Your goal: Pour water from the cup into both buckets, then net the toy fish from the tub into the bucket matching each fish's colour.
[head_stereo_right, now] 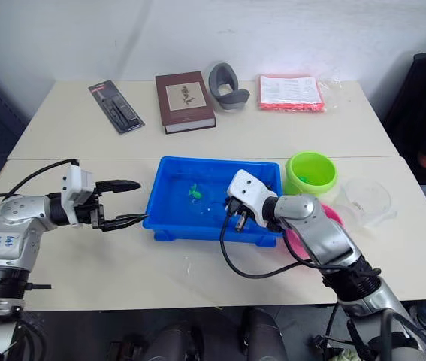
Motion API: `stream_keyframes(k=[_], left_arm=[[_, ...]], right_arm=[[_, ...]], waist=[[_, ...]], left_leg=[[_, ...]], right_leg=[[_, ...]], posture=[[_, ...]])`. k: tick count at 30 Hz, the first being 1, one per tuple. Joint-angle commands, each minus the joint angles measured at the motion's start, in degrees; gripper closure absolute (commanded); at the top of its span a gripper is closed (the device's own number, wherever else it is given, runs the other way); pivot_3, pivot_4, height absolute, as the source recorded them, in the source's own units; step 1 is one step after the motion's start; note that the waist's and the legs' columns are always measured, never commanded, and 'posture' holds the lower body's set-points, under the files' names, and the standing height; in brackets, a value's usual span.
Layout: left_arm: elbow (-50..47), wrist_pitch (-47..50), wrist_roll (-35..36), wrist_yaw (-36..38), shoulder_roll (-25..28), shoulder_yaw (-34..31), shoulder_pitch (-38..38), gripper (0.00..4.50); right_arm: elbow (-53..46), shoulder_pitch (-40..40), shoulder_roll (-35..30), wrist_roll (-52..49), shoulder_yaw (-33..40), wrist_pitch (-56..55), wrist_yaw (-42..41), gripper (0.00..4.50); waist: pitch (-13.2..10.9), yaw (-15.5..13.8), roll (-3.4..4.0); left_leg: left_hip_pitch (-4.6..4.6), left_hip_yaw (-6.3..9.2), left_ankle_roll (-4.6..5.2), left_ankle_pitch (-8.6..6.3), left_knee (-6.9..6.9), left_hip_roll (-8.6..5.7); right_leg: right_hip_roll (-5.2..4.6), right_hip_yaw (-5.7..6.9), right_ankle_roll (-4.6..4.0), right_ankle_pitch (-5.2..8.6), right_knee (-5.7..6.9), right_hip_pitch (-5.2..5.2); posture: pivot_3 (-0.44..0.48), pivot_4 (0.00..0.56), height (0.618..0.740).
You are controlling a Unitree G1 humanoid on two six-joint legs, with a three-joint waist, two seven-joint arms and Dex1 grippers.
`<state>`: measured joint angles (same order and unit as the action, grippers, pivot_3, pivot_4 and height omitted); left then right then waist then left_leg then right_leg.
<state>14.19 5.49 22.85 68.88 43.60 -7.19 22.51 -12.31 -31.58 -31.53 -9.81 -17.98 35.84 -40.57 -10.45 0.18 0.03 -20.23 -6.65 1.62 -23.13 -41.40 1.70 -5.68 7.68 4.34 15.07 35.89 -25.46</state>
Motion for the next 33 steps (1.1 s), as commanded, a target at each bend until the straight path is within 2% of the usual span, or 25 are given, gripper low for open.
stream_keyframes(k=[1, 6, 11, 19, 25, 33], left_arm=[[-2.4, 0.4, 1.1, -0.4, 0.8, -2.3, -0.3, 0.03], [-4.1, 2.3, 4.6, 0.8, -0.9, -3.0, 0.0, 0.03], [-4.5, 4.2, 6.6, 0.7, -3.2, -2.5, 1.5, 0.03], [1.5, 1.4, 3.6, 3.0, -10.2, 2.9, 8.8, 0.03], [7.2, -2.0, 1.9, 4.8, -14.7, 5.4, 13.2, 0.03], [12.7, -5.4, 0.4, 5.6, -19.0, 6.5, 17.4, 0.03]], right_arm=[[-2.8, 2.1, 0.8, -1.3, 3.6, -2.8, 0.1, 4.50], [-8.0, 7.9, -0.2, -2.4, 8.5, -8.9, -0.2, 4.50], [-15.5, 16.3, -2.9, -5.8, 16.3, -9.5, -0.9, 4.50], [-22.9, 26.7, -4.4, -13.6, 31.4, -5.8, 1.5, 4.50], [-26.9, 32.5, -4.4, -16.1, 40.0, -4.3, 4.3, 4.50], [-25.8, 39.1, -8.0, -13.3, 50.9, -7.5, 4.3, 4.50]], waist=[[0.0, -0.1, 0.00], [0.0, -0.1, 0.00], [0.0, -0.2, -0.01], [0.0, -0.5, -0.04], [0.0, -0.4, -0.04], [0.0, -0.8, -0.05]], left_leg=[[0.00, -0.01, 0.00, 0.00, 0.00, 0.00], [0.00, -0.02, 0.00, 0.00, 0.01, -0.02], [0.01, -0.03, 0.00, 0.00, 0.02, -0.03], [0.05, -0.10, 0.00, 0.00, 0.00, -0.07], [0.06, -0.17, -0.01, 0.00, 0.04, -0.10], [0.08, -0.16, -0.01, 0.01, 0.02, -0.12]], right_leg=[[0.00, 0.00, 0.00, 0.00, 0.00, 0.00], [-0.02, -0.02, 0.00, 0.00, 0.00, 0.00], [-0.01, -0.04, 0.00, 0.00, -0.01, 0.00], [0.04, -0.09, 0.01, -0.01, 0.03, 0.02], [0.16, -0.09, 0.01, 0.00, 0.00, 0.02], [0.14, -0.15, 0.01, -0.01, 0.01, 0.02]], posture=[[0.000, 0.150, 0.740], [0.000, 0.150, 0.740], [0.000, 0.150, 0.740], [0.000, 0.150, 0.740], [0.000, 0.150, 0.740], [0.000, 0.150, 0.740]])
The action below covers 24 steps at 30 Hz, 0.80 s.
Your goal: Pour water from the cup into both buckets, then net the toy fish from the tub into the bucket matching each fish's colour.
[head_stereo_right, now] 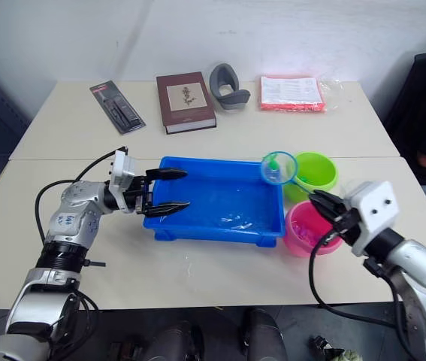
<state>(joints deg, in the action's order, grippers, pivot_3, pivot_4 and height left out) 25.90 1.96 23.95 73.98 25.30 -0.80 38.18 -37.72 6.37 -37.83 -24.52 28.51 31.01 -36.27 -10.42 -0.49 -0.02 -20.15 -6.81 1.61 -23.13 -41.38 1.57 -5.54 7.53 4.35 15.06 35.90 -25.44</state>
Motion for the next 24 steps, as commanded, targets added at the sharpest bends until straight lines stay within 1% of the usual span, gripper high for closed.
stream_keyframes(k=[1, 3, 4, 10, 16, 20, 24], left_arm=[[1.6, -2.2, -0.9, 0.6, -1.0, 0.2, 2.1, 0.03], [2.4, -2.7, -1.1, 0.7, -1.5, 0.2, 2.7, 0.03], [2.7, -2.9, -1.3, 0.7, -1.8, 0.3, 3.0, 0.03], [2.2, -3.1, -1.6, 0.2, -3.3, 0.4, 3.3, 0.03], [1.0, -2.5, -1.6, -0.3, -3.7, 0.2, 3.0, 0.03], [-0.7, -2.0, -1.4, -1.0, -3.3, 0.0, 1.9, 0.03], [-3.1, -1.4, -1.1, -0.7, -2.1, -0.2, -0.1, 0.03]], right_arm=[[0.7, 1.5, -2.3, 2.8, 5.2, -2.5, 1.1, 4.50], [3.0, 1.7, -3.4, 6.2, 5.6, -3.7, 2.9, 4.50], [5.1, 1.8, -4.6, 10.0, 4.7, -5.7, 4.2, 4.50], [14.8, 0.7, -9.0, 27.3, -1.7, -21.6, 10.1, 4.50], [20.8, 0.6, -11.5, 38.1, -5.3, -34.3, 14.3, 4.50], [24.7, 0.8, -16.1, 48.1, -7.9, -41.4, 17.6, 4.50], [27.4, 0.1, -19.1, 52.7, -8.0, -46.7, 20.6, 4.50]], waist=[[0.0, -0.3, 0.00], [0.0, -0.4, 0.00], [0.0, -0.5, -0.01], [0.0, -0.5, -0.01], [0.0, -0.6, 0.00], [0.0, -0.7, 0.00], [0.0, -0.7, 0.00]], left_leg=[[0.00, 0.00, 0.00, 0.00, 0.00, 0.00], [0.00, -0.01, 0.00, 0.00, 0.00, -0.02], [0.01, -0.01, 0.00, 0.00, 0.00, -0.01], [0.04, -0.05, 0.00, 0.00, 0.01, 0.03], [0.04, -0.04, -0.01, 0.01, 0.00, 0.09], [0.03, -0.03, 0.00, 0.01, -0.01, 0.09], [0.03, -0.02, -0.01, 0.01, -0.02, 0.13]], right_leg=[[0.00, 0.00, 0.00, 0.00, 0.00, 0.00], [0.00, -0.01, 0.00, 0.00, 0.00, 0.00], [0.00, -0.02, 0.00, 0.00, 0.00, 0.00], [0.00, -0.06, 0.00, 0.00, 0.01, 0.00], [-0.01, -0.07, 0.00, 0.00, 0.02, 0.00], [-0.04, -0.08, 0.01, 0.00, 0.02, 0.00], [-0.03, -0.08, 0.01, 0.00, 0.02, 0.00]], posture=[[0.000, 0.150, 0.740], [0.000, 0.150, 0.740], [0.000, 0.150, 0.740], [0.000, 0.150, 0.740], [0.000, 0.150, 0.740], [0.000, 0.150, 0.740], [0.000, 0.150, 0.740]])
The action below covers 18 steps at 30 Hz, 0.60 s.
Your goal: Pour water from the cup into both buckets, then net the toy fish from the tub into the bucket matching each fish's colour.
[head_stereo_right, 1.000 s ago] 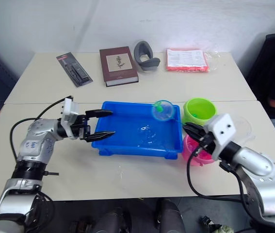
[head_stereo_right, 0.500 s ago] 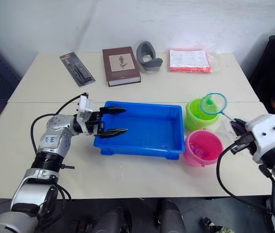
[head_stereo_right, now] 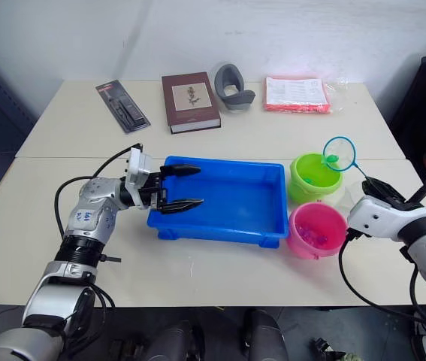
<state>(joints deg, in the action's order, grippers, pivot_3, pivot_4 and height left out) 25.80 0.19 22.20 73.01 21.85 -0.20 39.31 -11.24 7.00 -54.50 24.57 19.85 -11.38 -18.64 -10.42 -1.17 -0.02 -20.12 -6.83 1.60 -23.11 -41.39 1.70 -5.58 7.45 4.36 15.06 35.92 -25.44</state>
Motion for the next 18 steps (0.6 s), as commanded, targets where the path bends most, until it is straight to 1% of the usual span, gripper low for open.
stream_keyframes(k=[1, 6, 9, 13, 15, 18], left_arm=[[-3.3, 0.5, 0.7, 0.3, 1.6, -0.8, -1.5, 0.03], [-4.5, 1.8, 1.5, 1.7, 2.0, -0.4, -1.8, 0.03], [-4.5, 1.6, 1.2, 2.1, 1.9, -0.3, -1.6, 0.03], [-4.7, 1.8, 1.3, 1.8, 1.3, -0.2, -1.4, 0.03], [-5.1, 1.8, 1.2, 1.6, 0.9, 0.1, -1.4, 0.03], [-5.2, 1.9, 1.2, 1.1, 0.5, 0.0, -1.3, 0.03]], right_arm=[[1.5, -0.4, -3.1, 4.9, 0.5, -5.5, 3.6, 4.50], [5.6, 0.3, -6.0, 7.3, -1.1, -14.4, 5.5, 4.50], [8.4, -0.3, -7.2, 7.9, -0.5, -18.2, 7.4, 4.50], [10.5, -1.8, -7.6, 8.3, -0.9, -20.1, 8.1, 4.50], [11.3, -2.6, -7.4, 8.7, 0.2, -19.4, 9.2, 4.50], [10.4, -2.7, -7.0, 8.3, -1.1, -20.4, 8.3, 4.50]], waist=[[0.0, 0.0, 0.00], [0.0, 0.0, 0.01], [0.0, -0.1, 0.01], [0.0, 0.1, 0.01], [0.0, 0.1, 0.01], [0.0, 0.0, 0.01]], left_leg=[[0.00, 0.00, 0.00, 0.00, 0.00, 0.00], [0.01, 0.00, -0.02, 0.01, 0.00, 0.01], [0.00, 0.00, -0.02, 0.01, 0.01, -0.01], [0.00, -0.01, -0.02, 0.01, 0.01, 0.01], [0.01, -0.01, -0.02, 0.02, 0.01, 0.02], [0.01, 0.00, -0.02, 0.02, 0.00, 0.02]], right_leg=[[0.00, 0.00, 0.00, 0.00, 0.00, 0.00], [0.01, -0.01, 0.00, 0.00, 0.00, 0.01], [-0.01, -0.01, 0.00, 0.00, -0.01, 0.01], [0.00, -0.01, 0.00, 0.00, 0.00, 0.01], [0.01, -0.02, 0.00, 0.00, 0.01, 0.01], [0.01, -0.02, 0.00, 0.00, 0.00, 0.01]], posture=[[0.000, 0.150, 0.740], [0.000, 0.150, 0.740], [0.000, 0.150, 0.740], [0.000, 0.150, 0.740], [0.000, 0.150, 0.740], [0.000, 0.150, 0.740]])
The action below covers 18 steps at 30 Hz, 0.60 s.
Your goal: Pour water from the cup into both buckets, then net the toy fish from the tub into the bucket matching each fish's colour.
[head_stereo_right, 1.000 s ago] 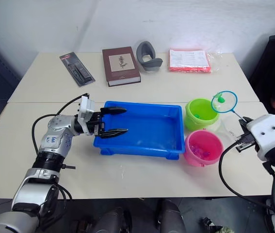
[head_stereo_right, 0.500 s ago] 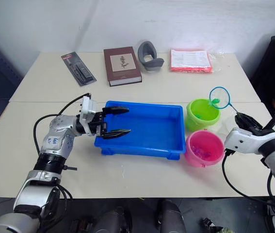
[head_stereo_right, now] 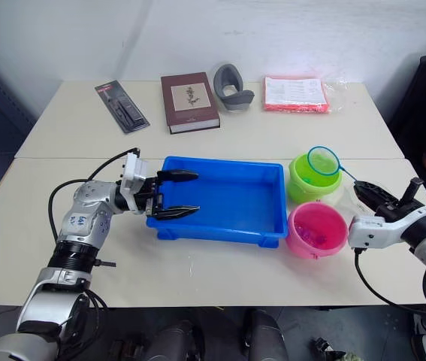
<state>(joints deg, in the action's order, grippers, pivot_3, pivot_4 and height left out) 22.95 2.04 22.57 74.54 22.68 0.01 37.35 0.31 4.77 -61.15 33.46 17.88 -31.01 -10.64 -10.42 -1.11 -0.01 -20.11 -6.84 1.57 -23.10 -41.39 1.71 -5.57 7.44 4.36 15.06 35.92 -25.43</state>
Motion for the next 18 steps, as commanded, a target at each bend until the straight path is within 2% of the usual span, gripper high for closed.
stream_keyframes(k=[1, 4, 8, 9, 11, 15, 18], left_arm=[[-2.4, 0.0, 0.8, -0.5, -0.4, -0.2, 0.7, 0.03], [-3.0, 0.4, 1.2, -0.5, 0.3, -0.8, 0.6, 0.03], [-4.3, 0.9, 1.9, 1.1, 3.4, -2.0, 0.2, 0.03], [-4.5, 1.1, 2.3, 2.0, 4.5, -2.5, 0.1, 0.03], [-5.1, 1.7, 3.3, 2.9, 6.0, -3.2, 0.0, 0.03], [-9.1, 3.8, 6.3, 12.0, 13.4, -4.0, -3.7, 0.03], [-13.5, 7.0, 8.1, 16.5, 21.7, -6.1, -9.7, 0.03]], right_arm=[[-1.5, -0.2, 0.0, -1.0, 1.3, -0.4, 0.3, 4.50], [-2.8, -1.5, 2.2, -7.8, 4.4, 2.6, -1.0, 4.50], [-14.5, -2.0, 6.9, -41.7, 0.9, 14.1, -16.5, 4.50], [-17.6, -1.9, 7.4, -47.6, 0.4, 17.6, -19.3, 4.50], [-21.0, -2.3, 7.8, -52.6, 0.6, 22.0, -22.0, 4.50], [-28.9, -1.5, 8.0, -64.8, -2.4, 31.3, -29.1, 4.50], [-38.0, 0.3, 5.5, -75.7, -9.5, 41.6, -35.7, 4.50]], waist=[[0.0, -0.1, 0.00], [0.0, -0.1, 0.00], [0.0, 0.1, 0.00], [0.0, 0.2, 0.01], [0.0, 0.3, 0.01], [0.0, 0.3, 0.01], [0.0, 0.6, 0.02]], left_leg=[[0.00, 0.00, 0.00, 0.00, 0.00, 0.00], [-0.01, 0.01, 0.00, 0.00, 0.00, 0.00], [0.00, 0.08, 0.00, 0.01, -0.01, 0.02], [0.01, 0.09, -0.01, 0.01, -0.01, 0.04], [0.01, 0.11, -0.01, 0.01, -0.01, 0.06], [-0.02, 0.13, 0.01, 0.01, -0.06, 0.03], [-0.01, 0.15, 0.01, 0.01, 0.00, 0.07]], right_leg=[[0.00, 0.00, 0.00, 0.00, 0.00, 0.00], [-0.01, 0.01, 0.00, 0.00, 0.00, 0.00], [0.04, 0.04, 0.00, 0.00, 0.02, 0.00], [0.06, 0.04, -0.01, 0.00, 0.02, 0.00], [0.07, 0.08, -0.01, 0.00, 0.03, 0.00], [0.00, 0.09, -0.02, 0.00, 0.01, 0.01], [0.01, 0.11, -0.05, 0.01, -0.04, 0.00]], posture=[[0.000, 0.150, 0.740], [0.000, 0.150, 0.740], [0.000, 0.150, 0.740], [0.000, 0.150, 0.740], [0.000, 0.150, 0.740], [0.000, 0.150, 0.740], [0.000, 0.150, 0.740]])
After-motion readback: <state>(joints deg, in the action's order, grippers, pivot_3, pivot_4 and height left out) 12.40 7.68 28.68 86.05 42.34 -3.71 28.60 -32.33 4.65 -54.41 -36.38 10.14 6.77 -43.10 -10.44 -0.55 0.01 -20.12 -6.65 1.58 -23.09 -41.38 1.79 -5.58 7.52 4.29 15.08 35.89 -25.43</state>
